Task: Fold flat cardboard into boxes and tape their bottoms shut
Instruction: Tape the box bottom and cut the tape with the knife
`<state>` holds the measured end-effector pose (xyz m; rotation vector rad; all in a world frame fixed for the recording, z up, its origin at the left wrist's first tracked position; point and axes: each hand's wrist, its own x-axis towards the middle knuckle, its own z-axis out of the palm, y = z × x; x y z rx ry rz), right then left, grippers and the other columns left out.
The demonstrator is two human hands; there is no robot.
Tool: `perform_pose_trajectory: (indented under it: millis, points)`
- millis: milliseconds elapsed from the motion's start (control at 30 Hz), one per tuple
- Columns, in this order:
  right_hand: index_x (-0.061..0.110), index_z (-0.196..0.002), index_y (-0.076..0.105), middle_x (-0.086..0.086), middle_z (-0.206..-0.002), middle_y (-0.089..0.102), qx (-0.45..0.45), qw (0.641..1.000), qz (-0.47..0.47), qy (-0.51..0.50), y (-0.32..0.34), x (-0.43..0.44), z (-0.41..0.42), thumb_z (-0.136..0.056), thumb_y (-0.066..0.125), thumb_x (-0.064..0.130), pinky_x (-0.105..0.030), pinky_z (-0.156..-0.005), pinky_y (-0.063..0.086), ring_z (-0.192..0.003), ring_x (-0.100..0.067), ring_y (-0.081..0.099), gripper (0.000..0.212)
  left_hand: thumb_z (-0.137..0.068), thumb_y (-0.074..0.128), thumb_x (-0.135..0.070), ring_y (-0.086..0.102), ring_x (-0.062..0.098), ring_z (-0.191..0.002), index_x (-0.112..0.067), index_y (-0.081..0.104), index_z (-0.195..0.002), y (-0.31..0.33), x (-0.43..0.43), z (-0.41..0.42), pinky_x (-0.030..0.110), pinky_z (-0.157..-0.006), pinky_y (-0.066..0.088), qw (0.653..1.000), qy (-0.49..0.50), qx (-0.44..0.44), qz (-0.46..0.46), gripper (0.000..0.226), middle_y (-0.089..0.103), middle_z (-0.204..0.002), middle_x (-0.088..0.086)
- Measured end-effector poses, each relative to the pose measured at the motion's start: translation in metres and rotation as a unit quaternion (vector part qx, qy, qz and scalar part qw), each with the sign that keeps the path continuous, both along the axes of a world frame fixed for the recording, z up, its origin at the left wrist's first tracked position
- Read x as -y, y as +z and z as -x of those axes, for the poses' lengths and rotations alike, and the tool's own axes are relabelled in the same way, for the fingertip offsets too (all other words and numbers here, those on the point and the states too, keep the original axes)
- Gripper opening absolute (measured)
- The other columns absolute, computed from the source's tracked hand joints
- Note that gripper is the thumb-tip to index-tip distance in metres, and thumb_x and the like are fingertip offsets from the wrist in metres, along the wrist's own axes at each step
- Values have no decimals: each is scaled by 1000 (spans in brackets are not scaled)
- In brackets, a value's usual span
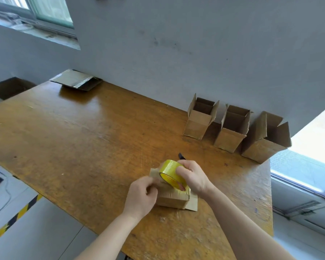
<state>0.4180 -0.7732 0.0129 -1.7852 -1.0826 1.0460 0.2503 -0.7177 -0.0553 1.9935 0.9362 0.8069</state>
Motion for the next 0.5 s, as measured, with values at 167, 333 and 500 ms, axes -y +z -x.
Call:
perform_pose_trajectory:
  millis: [167,333,500]
  points:
    - [-6,-69,53,-11,-50,49,11,1000,6,16,0,-3,0,-70,47,23,-27,-47,35,-47,-22,44,30,-95,55,-25,68,18,-76,-20,72,-93,15,-15,-16,34,-63,55,922,135,141,335,18,72,-81,3]
    - [-7,-76,56,-10,-55,50,38,998,25,42,2,-5,3,-70,50,27,-30,-49,39,-49,-21,49,35,-86,69,-32,60,14,-63,-17,70,-61,19,-21,-20,30,-58,51,926,103,99,350,29,66,-64,2]
    - [-2,-80,60,-9,-65,55,92,992,38,78,8,-8,6,-74,55,29,-38,-51,49,-56,-26,58,32,-93,61,-19,63,20,-69,-6,61,-70,15,-24,-23,43,-73,57,926,125,87,345,27,63,-69,8]
